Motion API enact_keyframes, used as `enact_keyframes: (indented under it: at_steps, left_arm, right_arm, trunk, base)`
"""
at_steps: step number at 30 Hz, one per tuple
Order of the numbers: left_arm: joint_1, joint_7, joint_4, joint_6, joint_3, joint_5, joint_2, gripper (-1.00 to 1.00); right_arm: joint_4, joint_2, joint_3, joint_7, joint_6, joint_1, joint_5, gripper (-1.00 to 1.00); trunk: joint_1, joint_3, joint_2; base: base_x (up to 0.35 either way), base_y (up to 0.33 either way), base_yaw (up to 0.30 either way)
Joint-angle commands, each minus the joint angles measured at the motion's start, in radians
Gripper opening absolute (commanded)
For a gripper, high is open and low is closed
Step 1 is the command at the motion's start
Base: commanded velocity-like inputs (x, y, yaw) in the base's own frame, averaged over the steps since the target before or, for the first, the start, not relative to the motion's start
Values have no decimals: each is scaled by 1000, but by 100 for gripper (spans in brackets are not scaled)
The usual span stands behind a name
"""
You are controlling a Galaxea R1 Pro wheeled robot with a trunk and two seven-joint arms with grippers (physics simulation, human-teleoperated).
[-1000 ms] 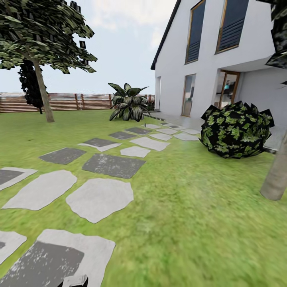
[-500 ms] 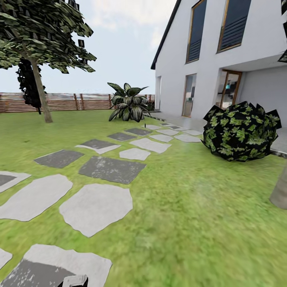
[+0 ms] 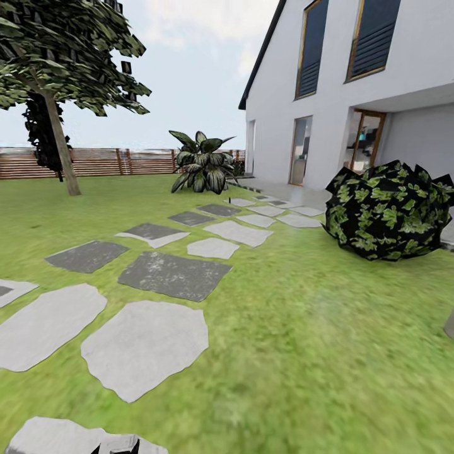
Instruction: In the garden, pick up the pesticide atomizer on the floor and spray pesticide onto both trees until each tree trunk is fully covered.
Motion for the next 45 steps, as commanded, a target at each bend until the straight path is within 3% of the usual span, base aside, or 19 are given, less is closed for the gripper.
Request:
enact_keyframes:
  at_steps: [1, 45]
  left_arm:
    - [0, 0, 0, 0, 0, 0, 0, 100]
    - [0, 0, 0, 0, 0, 0, 0, 100]
  right_arm:
    - [0, 0, 0, 0, 0, 0, 0, 100]
    - [0, 0, 0, 0, 0, 0, 0, 100]
  trunk:
    - [0, 0, 0]
    - [0, 0, 0]
  base:
    - [329, 0, 0]
    - [329, 0, 0]
